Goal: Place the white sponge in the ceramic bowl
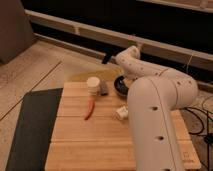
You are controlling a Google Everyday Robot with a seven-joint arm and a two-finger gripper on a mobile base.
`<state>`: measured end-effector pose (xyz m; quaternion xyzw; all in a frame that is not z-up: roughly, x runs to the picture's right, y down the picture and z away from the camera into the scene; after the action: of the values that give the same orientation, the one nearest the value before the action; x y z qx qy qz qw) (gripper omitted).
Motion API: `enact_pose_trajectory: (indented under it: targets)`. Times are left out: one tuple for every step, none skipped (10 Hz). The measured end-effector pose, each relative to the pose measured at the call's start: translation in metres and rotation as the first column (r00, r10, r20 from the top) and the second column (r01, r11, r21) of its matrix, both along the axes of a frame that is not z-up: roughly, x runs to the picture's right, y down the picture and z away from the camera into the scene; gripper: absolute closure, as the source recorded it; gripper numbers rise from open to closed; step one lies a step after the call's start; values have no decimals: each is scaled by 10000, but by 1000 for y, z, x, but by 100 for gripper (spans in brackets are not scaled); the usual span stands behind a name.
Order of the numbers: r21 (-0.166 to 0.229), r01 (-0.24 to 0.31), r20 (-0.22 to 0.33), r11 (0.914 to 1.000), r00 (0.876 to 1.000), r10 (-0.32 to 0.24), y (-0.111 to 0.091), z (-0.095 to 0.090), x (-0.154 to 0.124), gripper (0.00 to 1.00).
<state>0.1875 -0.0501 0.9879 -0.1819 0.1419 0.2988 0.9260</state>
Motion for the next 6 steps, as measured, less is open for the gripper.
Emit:
enact_pose_trajectory:
  targets:
    - [64, -64, 520, 10000, 9986, 60, 3, 12, -7, 95]
    - [103, -91, 750, 9999, 9971, 83, 4, 16, -9, 92]
    - [106, -101, 756, 9999, 9971, 93, 4, 17, -8, 84]
    - [105, -96, 761, 9999, 9971, 87, 4, 17, -9, 72]
    - [107, -98, 761, 9999, 9971, 89, 4, 17, -9, 60]
    - [105, -98, 759, 9999, 9971, 90, 4, 17, -9, 50]
